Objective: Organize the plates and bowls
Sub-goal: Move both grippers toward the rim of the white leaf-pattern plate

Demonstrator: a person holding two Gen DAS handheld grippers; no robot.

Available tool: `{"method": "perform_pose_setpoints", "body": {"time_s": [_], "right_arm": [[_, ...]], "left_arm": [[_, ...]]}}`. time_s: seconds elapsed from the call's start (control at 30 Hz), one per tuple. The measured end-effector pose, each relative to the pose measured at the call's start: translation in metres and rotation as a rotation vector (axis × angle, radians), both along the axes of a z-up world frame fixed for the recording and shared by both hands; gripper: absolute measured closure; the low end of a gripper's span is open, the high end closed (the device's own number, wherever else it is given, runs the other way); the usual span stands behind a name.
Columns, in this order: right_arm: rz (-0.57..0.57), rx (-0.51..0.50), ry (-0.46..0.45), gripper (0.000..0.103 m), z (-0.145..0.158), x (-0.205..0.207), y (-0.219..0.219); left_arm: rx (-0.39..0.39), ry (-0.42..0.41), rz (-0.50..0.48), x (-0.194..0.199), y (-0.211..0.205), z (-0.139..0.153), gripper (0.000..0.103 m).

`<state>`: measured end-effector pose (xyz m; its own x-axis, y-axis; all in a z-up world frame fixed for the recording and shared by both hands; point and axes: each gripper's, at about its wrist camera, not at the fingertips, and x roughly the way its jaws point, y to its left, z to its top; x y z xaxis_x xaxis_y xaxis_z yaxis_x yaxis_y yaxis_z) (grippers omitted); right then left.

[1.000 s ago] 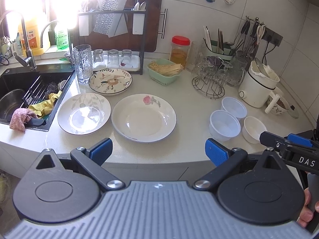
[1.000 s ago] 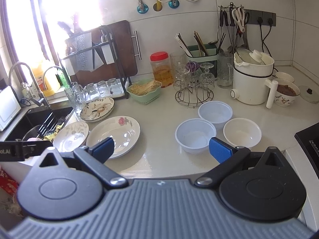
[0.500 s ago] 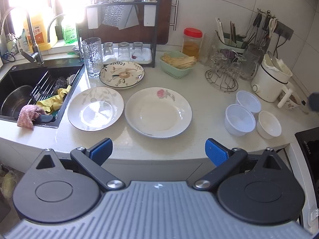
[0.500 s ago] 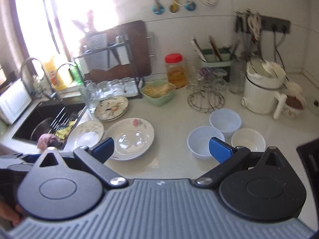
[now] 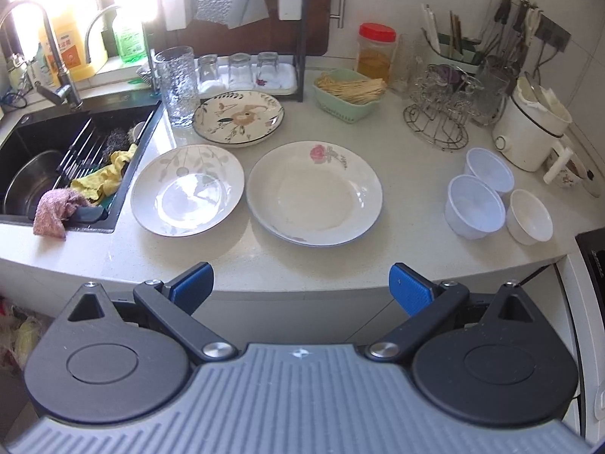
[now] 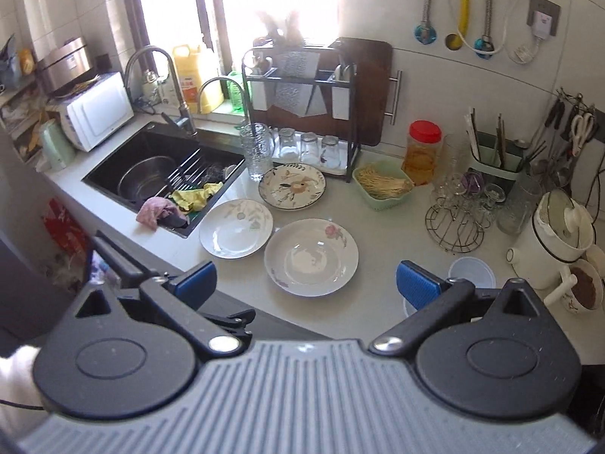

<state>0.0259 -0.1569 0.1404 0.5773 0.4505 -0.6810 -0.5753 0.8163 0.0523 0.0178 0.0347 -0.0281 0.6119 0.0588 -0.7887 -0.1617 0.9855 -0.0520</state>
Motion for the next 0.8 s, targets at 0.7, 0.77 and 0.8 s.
{"method": "perform_pose_setpoints", "body": {"time_s": [0.7,0.77,0.8], "right_arm": [[0.081,-0.087,0.237,0.0,0.013,0.069,0.011],[0.079,-0.082,0.219,0.0,0.02,0.071,0.008],[0.08,-0.081,0.21,0.0,0.022,0.072,0.008]], "left_arm": [[0.01,-0.007,0.229,-0.021,0.07,0.02,0.002],[0.011,-0.013,0.231,-0.019,0.072,0.023,0.002],[0.009,-0.014,0.233,-0.018,0.074,0.024,0.002]]}}
